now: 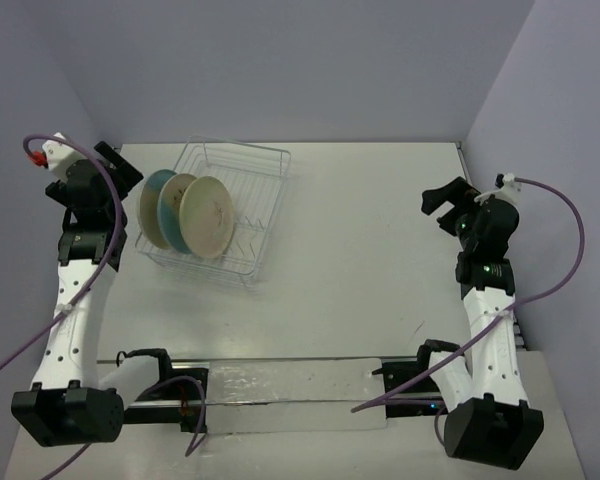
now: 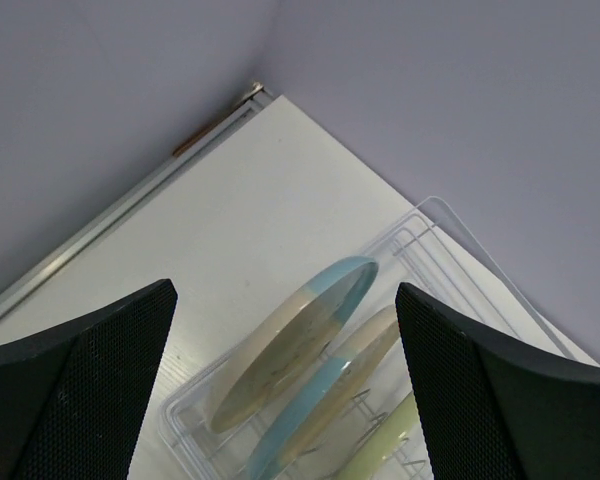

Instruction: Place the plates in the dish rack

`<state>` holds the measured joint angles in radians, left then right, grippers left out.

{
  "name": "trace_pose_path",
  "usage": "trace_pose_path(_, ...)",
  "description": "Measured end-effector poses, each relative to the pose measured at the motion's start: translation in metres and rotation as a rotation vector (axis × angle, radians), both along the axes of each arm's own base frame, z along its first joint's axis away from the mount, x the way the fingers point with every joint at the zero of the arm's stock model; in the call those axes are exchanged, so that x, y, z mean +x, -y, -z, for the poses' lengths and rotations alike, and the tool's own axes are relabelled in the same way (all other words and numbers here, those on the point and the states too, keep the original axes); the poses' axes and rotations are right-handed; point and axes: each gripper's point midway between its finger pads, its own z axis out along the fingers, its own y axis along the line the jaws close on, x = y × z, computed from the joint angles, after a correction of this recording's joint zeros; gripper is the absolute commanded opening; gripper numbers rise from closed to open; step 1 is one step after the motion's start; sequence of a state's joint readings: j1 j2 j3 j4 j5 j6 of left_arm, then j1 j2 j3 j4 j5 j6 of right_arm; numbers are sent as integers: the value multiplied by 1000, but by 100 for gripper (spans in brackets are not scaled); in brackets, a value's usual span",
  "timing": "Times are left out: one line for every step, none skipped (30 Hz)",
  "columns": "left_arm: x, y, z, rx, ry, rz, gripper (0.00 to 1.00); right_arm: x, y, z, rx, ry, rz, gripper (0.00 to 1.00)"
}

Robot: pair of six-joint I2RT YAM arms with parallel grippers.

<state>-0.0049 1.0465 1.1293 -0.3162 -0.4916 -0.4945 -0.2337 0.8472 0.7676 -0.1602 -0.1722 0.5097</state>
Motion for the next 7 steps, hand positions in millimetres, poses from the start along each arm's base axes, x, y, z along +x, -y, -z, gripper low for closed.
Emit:
trace_pose_path(2,-4,6,-19,-7,0,100,-3,3,1,-5,0,20,100)
trace_pose_path(4,-8,12,-38,-15,4,99,-6,5,1,-9,0,39,100)
trace_pose_path(5,-8,17,-56,-21,21,99,-10,8,2,-12,1,55,100)
trace_pose_path(6,-8,23,-69,-27,35,99,-13,9,4,-16,-1,69,100)
trace_pose_path(6,-6,27,-81,-29,53,99,-16,11,5,-18,-3,82,100)
trace_pose_path(6,-3,30,-90,-30,73,99,-18,12,7,-20,-5,93,100)
trace_pose_path(5,1,32,-97,-30,94,99,-21,14,9,-22,-9,104,100)
